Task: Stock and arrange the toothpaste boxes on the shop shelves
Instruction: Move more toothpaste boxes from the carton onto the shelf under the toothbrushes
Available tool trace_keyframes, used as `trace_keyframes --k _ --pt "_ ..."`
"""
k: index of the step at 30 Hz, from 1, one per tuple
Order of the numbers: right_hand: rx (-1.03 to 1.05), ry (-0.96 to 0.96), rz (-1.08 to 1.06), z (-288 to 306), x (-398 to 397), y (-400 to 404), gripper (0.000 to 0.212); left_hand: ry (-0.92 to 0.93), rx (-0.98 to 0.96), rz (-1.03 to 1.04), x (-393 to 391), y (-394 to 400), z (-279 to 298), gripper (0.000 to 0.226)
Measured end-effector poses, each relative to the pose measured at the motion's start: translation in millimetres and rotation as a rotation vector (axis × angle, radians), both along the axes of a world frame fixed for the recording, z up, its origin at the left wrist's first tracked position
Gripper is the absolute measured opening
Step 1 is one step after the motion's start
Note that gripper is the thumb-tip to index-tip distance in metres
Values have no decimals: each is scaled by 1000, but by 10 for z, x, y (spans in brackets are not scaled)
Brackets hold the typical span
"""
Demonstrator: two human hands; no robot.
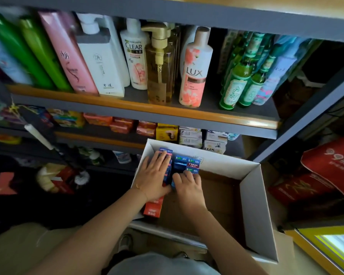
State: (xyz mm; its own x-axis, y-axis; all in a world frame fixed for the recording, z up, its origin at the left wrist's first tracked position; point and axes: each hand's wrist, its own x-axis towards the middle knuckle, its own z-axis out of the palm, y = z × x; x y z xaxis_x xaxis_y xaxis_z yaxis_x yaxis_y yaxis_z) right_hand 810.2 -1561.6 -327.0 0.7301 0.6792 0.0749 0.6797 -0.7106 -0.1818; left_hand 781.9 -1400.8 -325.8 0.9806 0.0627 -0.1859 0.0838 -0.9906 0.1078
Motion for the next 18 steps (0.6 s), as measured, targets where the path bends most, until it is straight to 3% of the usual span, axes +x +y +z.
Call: trace_keyframes --k 2,5,7,10,12,14,16,18 --pt "33 92 -25 166 65 -80 33 24 -83 21 5 26 105 113" --pt "289 332 -123 505 194 -267 24 6 -229 14 -9 77 276 124" --pt "470 437 -192 766 298 -375 19 -6 -470 59 -24 -37 476 121" --pt "719 565 -274 1044 443 -430 13 74 -942 162 -1 -358 718 88" --pt "878 676 -349 1092 518 -398 11 109 -1146 227 40 -506 738 66" --pt "976 764 -431 1016 541 -358 11 85 -1263 385 46 -509 706 57" --pt "862 689 -472 821 507 -354 14 44 -1312 557 -22 -422 693 50" --pt "508 481 -404 546 444 -379 19 46 -1356 647 -107 -300 648 51"
